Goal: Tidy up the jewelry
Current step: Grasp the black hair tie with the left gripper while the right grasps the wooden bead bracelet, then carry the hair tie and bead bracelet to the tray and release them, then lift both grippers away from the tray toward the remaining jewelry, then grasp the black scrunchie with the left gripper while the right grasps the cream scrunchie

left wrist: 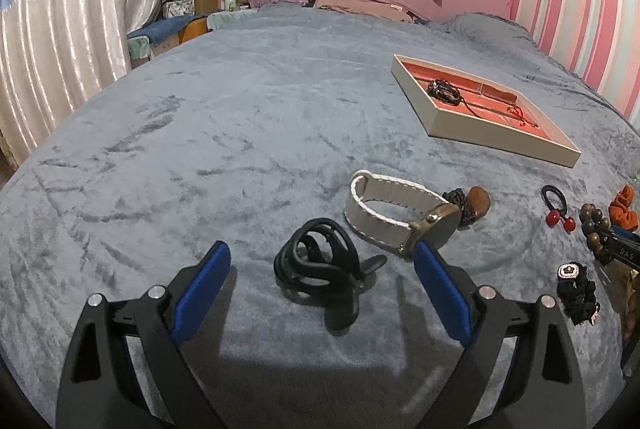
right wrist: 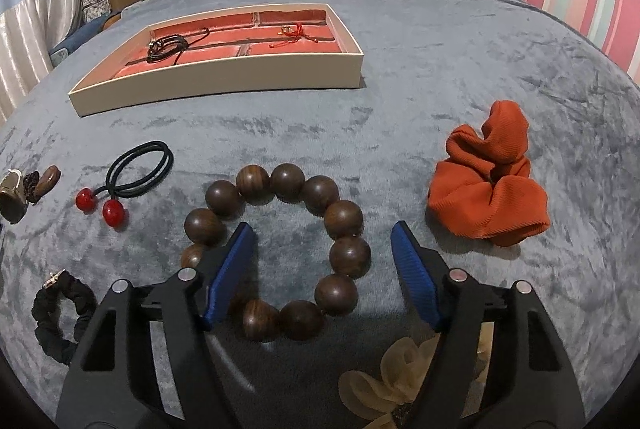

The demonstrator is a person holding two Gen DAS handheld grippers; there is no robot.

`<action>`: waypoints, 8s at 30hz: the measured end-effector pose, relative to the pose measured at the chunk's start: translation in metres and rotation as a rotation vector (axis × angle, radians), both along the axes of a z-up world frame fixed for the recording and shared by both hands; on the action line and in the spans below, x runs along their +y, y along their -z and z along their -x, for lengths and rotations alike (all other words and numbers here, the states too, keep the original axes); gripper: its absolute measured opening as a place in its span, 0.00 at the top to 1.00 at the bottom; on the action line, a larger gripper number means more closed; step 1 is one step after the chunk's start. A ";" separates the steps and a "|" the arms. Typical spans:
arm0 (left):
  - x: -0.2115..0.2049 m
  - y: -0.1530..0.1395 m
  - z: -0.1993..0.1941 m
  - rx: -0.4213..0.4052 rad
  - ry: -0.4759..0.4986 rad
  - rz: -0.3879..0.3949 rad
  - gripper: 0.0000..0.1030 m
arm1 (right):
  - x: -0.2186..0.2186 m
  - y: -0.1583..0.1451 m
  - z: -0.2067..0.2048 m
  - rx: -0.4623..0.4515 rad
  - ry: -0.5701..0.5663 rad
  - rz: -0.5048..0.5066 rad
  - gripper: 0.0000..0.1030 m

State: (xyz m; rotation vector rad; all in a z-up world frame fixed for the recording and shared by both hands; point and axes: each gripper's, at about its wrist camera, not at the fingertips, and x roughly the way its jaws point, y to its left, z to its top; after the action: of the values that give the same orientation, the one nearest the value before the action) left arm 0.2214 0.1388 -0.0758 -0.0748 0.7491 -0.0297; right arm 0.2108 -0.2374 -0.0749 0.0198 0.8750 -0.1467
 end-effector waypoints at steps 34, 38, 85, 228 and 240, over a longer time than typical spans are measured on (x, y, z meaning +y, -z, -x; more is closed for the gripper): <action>0.006 0.007 -0.004 0.035 0.018 0.052 0.44 | -0.009 0.000 -0.006 -0.017 -0.024 -0.057 0.80; 0.007 0.003 -0.001 0.028 0.015 0.046 0.44 | -0.007 -0.006 -0.003 -0.048 -0.029 -0.056 0.81; -0.154 -0.093 -0.190 -0.068 0.165 0.031 0.44 | 0.014 -0.107 -0.150 -0.244 -0.166 -0.075 0.81; -0.188 0.019 0.030 0.106 0.225 0.003 0.34 | -0.081 0.003 0.091 -0.040 -0.026 -0.037 0.67; -0.184 0.019 0.027 0.112 0.233 0.034 0.73 | -0.084 0.004 0.089 -0.034 -0.031 -0.051 0.83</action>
State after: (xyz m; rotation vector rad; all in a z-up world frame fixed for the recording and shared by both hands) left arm 0.1941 -0.0457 -0.0951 -0.0210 0.8663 -0.2619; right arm 0.1218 -0.3210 -0.0788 0.0561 0.8447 -0.0951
